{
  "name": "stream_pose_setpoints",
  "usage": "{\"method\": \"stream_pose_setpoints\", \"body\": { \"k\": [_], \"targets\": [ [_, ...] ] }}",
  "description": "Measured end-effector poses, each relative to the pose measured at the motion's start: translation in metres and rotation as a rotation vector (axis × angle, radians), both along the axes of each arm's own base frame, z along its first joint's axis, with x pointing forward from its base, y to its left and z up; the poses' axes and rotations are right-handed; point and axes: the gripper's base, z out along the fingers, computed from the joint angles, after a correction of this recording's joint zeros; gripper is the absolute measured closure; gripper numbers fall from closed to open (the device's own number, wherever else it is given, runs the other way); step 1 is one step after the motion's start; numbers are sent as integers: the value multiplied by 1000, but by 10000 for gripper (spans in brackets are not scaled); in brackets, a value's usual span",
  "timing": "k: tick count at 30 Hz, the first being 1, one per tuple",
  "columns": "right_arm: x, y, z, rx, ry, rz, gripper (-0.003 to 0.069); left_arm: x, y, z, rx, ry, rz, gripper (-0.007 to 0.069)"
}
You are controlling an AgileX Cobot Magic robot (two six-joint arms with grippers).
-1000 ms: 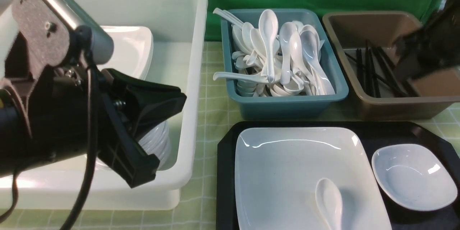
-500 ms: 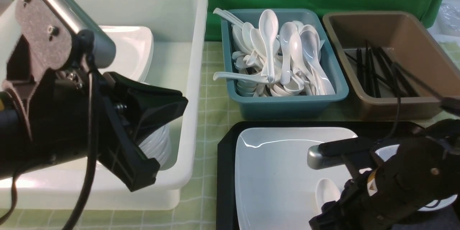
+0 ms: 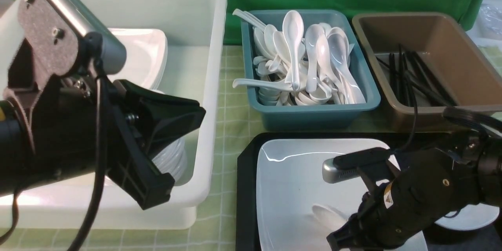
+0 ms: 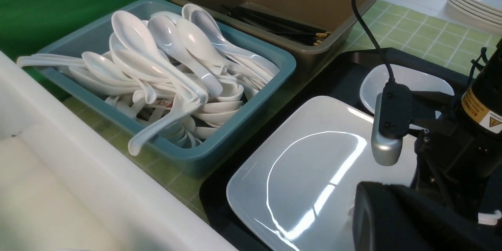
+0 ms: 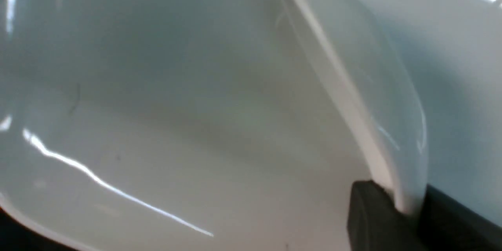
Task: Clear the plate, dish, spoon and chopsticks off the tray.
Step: Use the right arm to grab a soup spoon from the plate, then use the right arm to put the soup spoon into the small storage box in the middle, then use the right arm to grab a small plate from the dinner plate
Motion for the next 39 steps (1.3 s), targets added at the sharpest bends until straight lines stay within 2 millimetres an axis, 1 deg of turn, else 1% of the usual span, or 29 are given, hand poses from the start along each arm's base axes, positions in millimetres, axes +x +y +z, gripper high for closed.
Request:
{"method": "stream_pose_setpoints", "body": {
  "k": [1, 4, 5, 8, 9, 10, 11, 12, 13, 14, 15, 16, 17, 18, 20, 22, 23, 24, 25, 26, 27, 29, 30, 32, 33, 34, 35, 36, 39],
  "targets": [
    [1, 1, 2, 2, -3, 1, 556, 0, 0, 0, 0, 0, 0, 603],
    [18, 12, 34, 74, -113, 12, 556, 0, 0, 0, 0, 0, 0, 603],
    [27, 16, 48, 107, -165, 8, 556, 0, 0, 0, 1, -3, 1, 603],
    [65, 22, 88, 211, -360, -24, 556, -1, 2, 2, 1, -21, 6, 603],
    [85, 24, 100, 247, -436, -48, 556, -2, 3, 3, 4, -33, 9, 603],
    [88, 24, 104, 255, -453, -52, 556, -1, 3, 3, 5, -34, 9, 603],
    [119, 26, 113, 292, -541, -93, 556, -2, 3, 4, 9, -44, 11, 603],
    [139, 25, 120, 316, -596, -121, 556, -2, 3, 4, 12, -45, 11, 603],
    [142, 25, 120, 317, -601, -124, 556, -2, 3, 4, 12, -45, 11, 603],
    [164, 25, 119, 331, -631, -159, 552, -2, 3, 4, 12, -45, 11, 603],
    [179, 24, 116, 340, -643, -188, 544, -2, 3, 4, 12, -45, 11, 603],
    [198, 23, 106, 344, -642, -223, 527, -2, 3, 4, 12, -45, 11, 603],
    [202, 22, 108, 349, -651, -231, 519, -2, 3, 4, 12, -45, 11, 603],
    [215, 21, 102, 355, -651, -260, 491, -2, 3, 4, 12, -45, 11, 603],
    [233, 16, 89, 350, -628, -305, 400, -2, 4, 4, 16, -48, 10, 603],
    [239, 11, 85, 338, -601, -324, 321, -2, 4, 4, 18, -49, 10, 603],
    [239, 10, 85, 333, -590, -326, 305, -2, 4, 4, 19, -50, 10, 603],
    [238, 9, 85, 320, -569, -323, 267, -2, 4, 4, 20, -50, 10, 603],
    [235, 8, 88, 295, -550, -298, 232, -2, 4, 4, 21, -51, 10, 603],
    [230, 7, 93, 268, -532, -264, 221, -2, 4, 4, 22, -51, 10, 603],
    [225, 5, 98, 245, -512, -237, 218, -2, 4, 4, 23, -52, 10, 603],
    [200, 0, 122, 148, -448, -110, 262, -2, 4, 3, 35, -59, 9, 603],
    [196, 0, 124, 131, -429, -92, 276, -2, 4, 3, 35, -59, 9, 603],
    [166, -9, 143, 22, -374, -11, 358, -2, 4, 3, 39, -61, 9, 603],
    [154, -13, 147, -27, -356, 13, 397, -2, 4, 3, 41, -60, 7, 603],
    [142, -18, 150, -72, -346, 30, 414, -2, 4, 3, 42, -60, 7, 603],
    [132, -22, 150, -110, -325, 46, 431, -2, 4, 3, 42, -60, 7, 603],
    [111, -32, 147, -180, -292, 69, 445, -2, 4, 3, 42, -59, 6, 603],
    [66, -56, 128, -286, -198, 113, 424, -2, 4, 2, 44, -54, 3, 603]
  ]
}}
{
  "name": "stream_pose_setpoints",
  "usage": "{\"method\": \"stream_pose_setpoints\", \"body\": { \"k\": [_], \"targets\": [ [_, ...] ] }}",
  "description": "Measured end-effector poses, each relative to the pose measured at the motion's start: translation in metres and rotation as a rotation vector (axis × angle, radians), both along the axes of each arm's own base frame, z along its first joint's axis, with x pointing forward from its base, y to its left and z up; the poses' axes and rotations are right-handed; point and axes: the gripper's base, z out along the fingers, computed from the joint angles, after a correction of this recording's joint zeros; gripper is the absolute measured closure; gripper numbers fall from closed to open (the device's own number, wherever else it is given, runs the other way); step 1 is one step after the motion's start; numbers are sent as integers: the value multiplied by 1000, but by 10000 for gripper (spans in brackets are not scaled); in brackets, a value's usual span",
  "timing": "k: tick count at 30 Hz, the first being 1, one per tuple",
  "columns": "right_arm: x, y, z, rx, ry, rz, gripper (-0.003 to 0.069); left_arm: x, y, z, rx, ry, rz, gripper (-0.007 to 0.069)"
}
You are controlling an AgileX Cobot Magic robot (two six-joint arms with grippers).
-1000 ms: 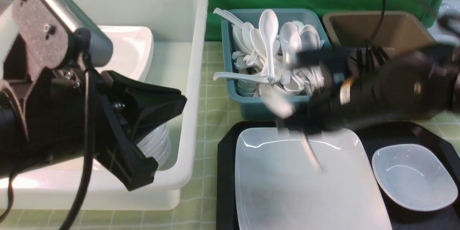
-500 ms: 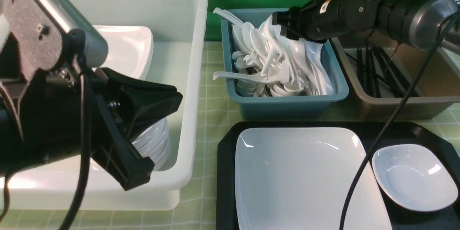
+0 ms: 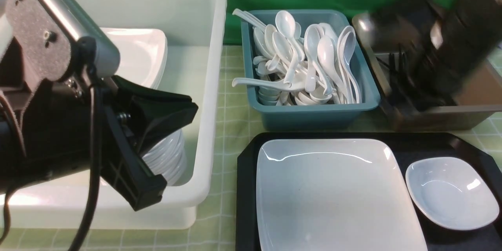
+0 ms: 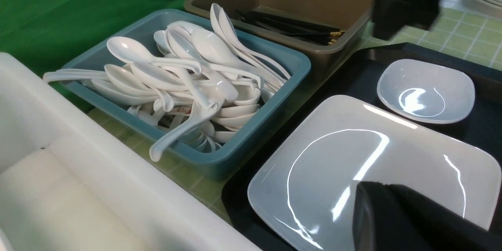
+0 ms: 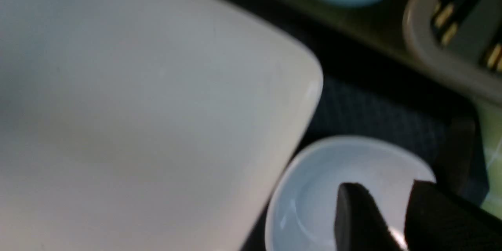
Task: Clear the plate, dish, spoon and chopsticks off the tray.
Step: Use the right arm to grab a small plate from the dinner plate
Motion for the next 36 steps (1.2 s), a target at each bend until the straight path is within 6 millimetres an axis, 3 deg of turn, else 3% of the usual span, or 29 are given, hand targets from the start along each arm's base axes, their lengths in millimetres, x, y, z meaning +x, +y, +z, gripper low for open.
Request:
{"method": "stream_pose_setpoints", "body": {
  "k": [2, 3, 6, 9, 18, 23, 29, 33, 36],
  "targets": [
    [-17, -10, -17, -43, 57, 19, 395, 0, 0, 0, -2, 3, 1, 603],
    [-35, -19, -35, -78, 114, 53, 359, 0, 0, 0, -4, 8, 1, 603],
    [-56, -28, -68, -122, 177, 151, 281, 0, 0, 0, -7, 14, 2, 603],
    [-60, -29, -92, -114, 143, 223, 231, 0, 0, -1, -9, 19, 3, 603],
    [-45, -39, -132, -126, 189, 210, 218, -1, 0, -1, -19, 30, 8, 603],
    [-38, -40, -143, -120, 186, 214, 246, -1, 0, -1, -18, 31, 7, 603],
    [-33, -39, -142, -136, 172, 241, 406, -1, 0, -1, -3, 28, 3, 603],
    [-29, -37, -131, -146, 176, 232, 452, -2, 1, -1, -3, 26, 2, 603],
    [-30, -30, -98, -153, 152, 200, 577, -7, 4, 3, -4, 0, -1, 603]
  ]
}}
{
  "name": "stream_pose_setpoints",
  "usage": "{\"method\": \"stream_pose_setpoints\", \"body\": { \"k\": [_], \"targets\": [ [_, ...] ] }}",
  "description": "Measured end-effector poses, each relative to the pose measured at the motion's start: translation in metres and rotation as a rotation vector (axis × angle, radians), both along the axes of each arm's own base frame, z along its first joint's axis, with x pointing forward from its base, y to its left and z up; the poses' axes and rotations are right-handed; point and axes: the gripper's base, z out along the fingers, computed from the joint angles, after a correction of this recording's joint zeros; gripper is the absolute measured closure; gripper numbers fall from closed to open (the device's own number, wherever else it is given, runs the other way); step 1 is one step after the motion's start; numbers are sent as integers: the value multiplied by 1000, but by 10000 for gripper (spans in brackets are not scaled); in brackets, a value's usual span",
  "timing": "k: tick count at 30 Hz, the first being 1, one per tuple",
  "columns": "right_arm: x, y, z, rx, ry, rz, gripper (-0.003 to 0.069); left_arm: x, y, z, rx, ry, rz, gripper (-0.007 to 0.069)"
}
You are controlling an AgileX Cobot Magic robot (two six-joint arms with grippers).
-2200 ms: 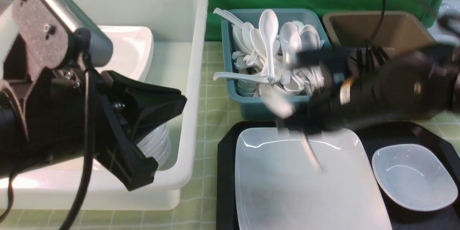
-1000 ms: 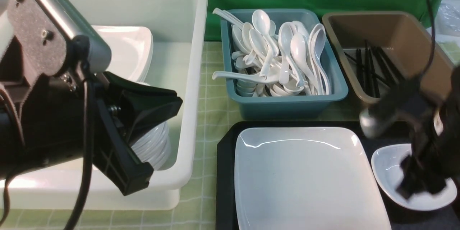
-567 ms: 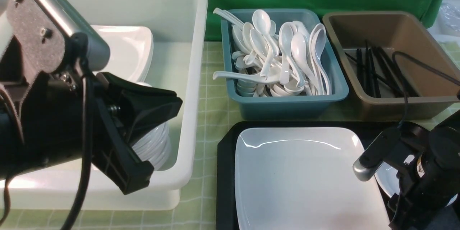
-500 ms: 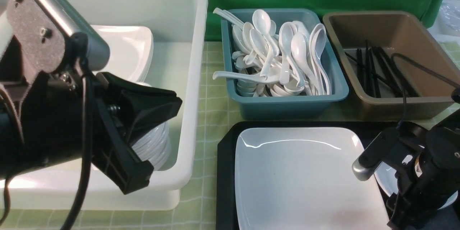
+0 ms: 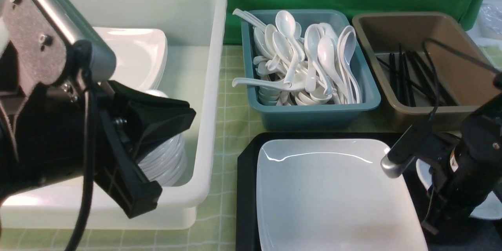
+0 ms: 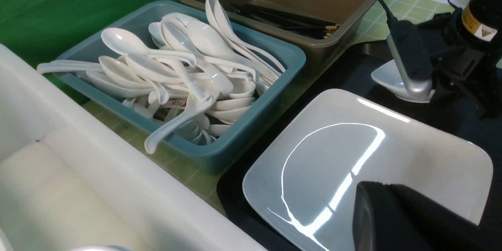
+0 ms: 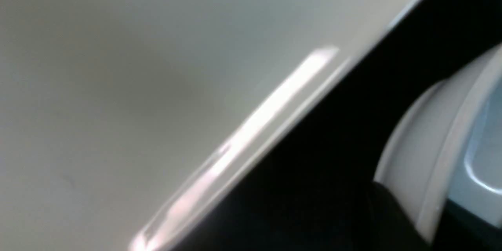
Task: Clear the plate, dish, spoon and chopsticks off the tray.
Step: Use the right arm to grab a small plate from the dinner plate, then use the right arm to put the small plate into the large storage box on the left
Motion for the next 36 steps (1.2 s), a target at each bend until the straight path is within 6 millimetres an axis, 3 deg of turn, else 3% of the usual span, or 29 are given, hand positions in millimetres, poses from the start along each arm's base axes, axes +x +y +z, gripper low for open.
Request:
{"method": "stream_pose_setpoints", "body": {
  "k": [6, 8, 9, 10, 13, 16, 18, 20, 25, 30, 34, 35, 36],
  "targets": [
    [-17, 40, 95, 100, -182, 14, 595, -22, 19, 13, -20, -37, 64, 603],
    [-28, 75, 141, 208, -306, 128, 595, -40, 37, 17, -12, -34, 138, 603],
    [-31, 82, 145, 223, -317, 153, 595, -41, 39, 17, -24, -22, 151, 603],
    [-42, 112, 170, 309, -389, 265, 595, -54, 51, 18, -22, -14, 203, 603],
    [-59, 168, 197, 447, -486, 472, 595, -84, 79, 18, -28, -21, 306, 603],
    [-65, 208, 202, 509, -520, 590, 595, -103, 96, 17, -30, -41, 363, 603],
    [-59, 257, 190, 519, -526, 690, 595, -122, 111, 12, -39, -54, 399, 603],
    [-51, 277, 178, 502, -516, 715, 595, -131, 117, 10, -43, -54, 411, 603],
    [-22, 332, 122, 408, -476, 775, 592, -139, 122, 4, -39, -26, 415, 603],
    [-11, 350, 90, 354, -453, 797, 519, -140, 119, 5, -68, -17, 388, 603],
    [-14, 347, 90, 326, -421, 777, 277, -140, 116, 6, -60, -31, 347, 603],
    [-14, 347, 92, 328, -423, 776, 263, -140, 115, 6, -57, -30, 344, 603],
    [-17, 344, 96, 317, -411, 769, 201, -138, 113, 7, -46, -31, 331, 603]
  ]
}}
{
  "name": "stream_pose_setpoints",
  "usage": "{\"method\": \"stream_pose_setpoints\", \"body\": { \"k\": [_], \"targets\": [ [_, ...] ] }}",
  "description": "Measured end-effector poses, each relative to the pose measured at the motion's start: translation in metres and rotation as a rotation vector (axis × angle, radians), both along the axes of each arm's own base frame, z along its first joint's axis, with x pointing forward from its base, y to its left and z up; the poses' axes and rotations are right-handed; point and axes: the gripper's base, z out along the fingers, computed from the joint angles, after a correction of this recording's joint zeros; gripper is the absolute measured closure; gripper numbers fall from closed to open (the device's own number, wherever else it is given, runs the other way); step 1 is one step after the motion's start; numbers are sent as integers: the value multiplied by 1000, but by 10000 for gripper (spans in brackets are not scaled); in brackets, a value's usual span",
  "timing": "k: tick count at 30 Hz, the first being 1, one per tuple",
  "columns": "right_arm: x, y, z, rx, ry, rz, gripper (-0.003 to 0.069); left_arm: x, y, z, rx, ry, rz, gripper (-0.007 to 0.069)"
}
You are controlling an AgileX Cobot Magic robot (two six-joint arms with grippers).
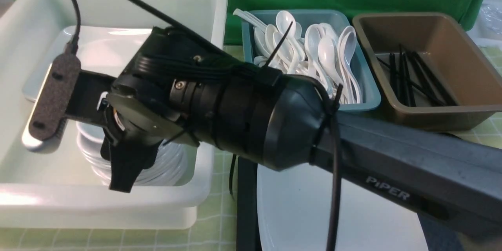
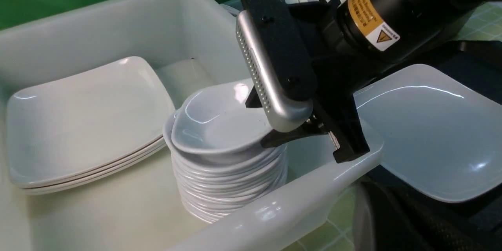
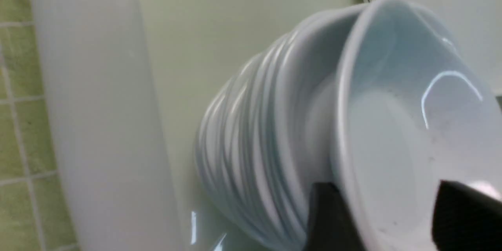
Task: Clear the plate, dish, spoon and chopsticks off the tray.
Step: Use the right arm to put the small plate into the large storage box on the left, then use the left arm to grab a plate from the dinner plate
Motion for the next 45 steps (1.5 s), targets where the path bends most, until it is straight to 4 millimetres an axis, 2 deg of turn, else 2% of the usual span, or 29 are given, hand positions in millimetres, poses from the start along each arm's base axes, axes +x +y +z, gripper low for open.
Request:
{"method": "stream_pose_setpoints", "body": {
  "k": [1, 2, 3, 5, 6, 7, 8, 11, 12, 13, 14, 15, 16, 17, 18, 22, 24, 27, 30, 31, 35, 37, 39, 45],
  "targets": [
    [-6, -6, 7, -24, 18, -15, 132, 5, -4, 1, 15, 15, -17, 603],
    [-7, -7, 11, -15, 15, -16, 132, 6, -5, 1, 15, 19, -18, 603],
    [-15, -20, 25, -59, 48, -53, 92, 15, -13, 2, 44, 40, -44, 603],
    [-22, -37, 43, -90, 77, -98, 104, 28, -23, 1, 92, 69, -90, 603],
    [-25, -49, 53, -117, 97, -133, 146, 37, -31, 1, 133, 88, -124, 603],
    [-26, -53, 58, -112, 98, -140, 154, 39, -33, 0, 138, 95, -135, 603],
    [-29, -66, 70, -103, 108, -172, 212, 49, -43, -1, 187, 100, -190, 603],
    [-34, -102, 89, -57, 125, -255, 406, 72, -69, -7, 244, 156, -341, 603],
    [-38, -117, 96, -37, 130, -284, 439, 78, -78, -11, 270, 174, -400, 603],
    [-45, -137, 94, -40, 152, -330, 503, 85, -88, -17, 308, 200, -460, 603],
    [-46, -140, 94, -39, 154, -337, 510, 86, -90, -18, 315, 204, -470, 603],
    [-58, -170, 94, -20, 182, -408, 555, 93, -104, -26, 376, 230, -555, 603],
    [-71, -196, 93, -8, 196, -449, 567, 101, -117, -35, 435, 240, -605, 603],
    [-73, -200, 92, 3, 203, -470, 569, 102, -119, -36, 443, 240, -612, 603],
    [-81, -215, 91, 10, 206, -485, 572, 106, -127, -41, 474, 240, -641, 603],
    [-124, -285, 80, 144, 250, -620, 575, 128, -187, -83, 643, 252, -803, 603],
    [-138, -308, 75, 216, 263, -665, 575, 133, -211, -104, 727, 258, -876, 601],
    [-151, -329, 71, 283, 274, -701, 575, 141, -234, -124, 820, 253, -938, 592],
    [-165, -350, 69, 368, 275, -716, 574, 150, -253, -141, 876, 271, -968, 546],
    [-171, -361, 69, 407, 271, -714, 573, 155, -259, -146, 887, 273, -971, 503],
    [-183, -380, 65, 478, 266, -711, 569, 162, -269, -160, 920, 244, -994, 326],
    [-187, -387, 63, 497, 262, -707, 569, 164, -271, -167, 964, 221, -1038, 241],
    [-189, -390, 63, 512, 260, -705, 568, 165, -273, -173, 984, 216, -1056, 195],
    [-191, -393, 61, 519, 262, -708, 568, 172, -279, -190, 1025, 181, -1068, 176]
  ]
}}
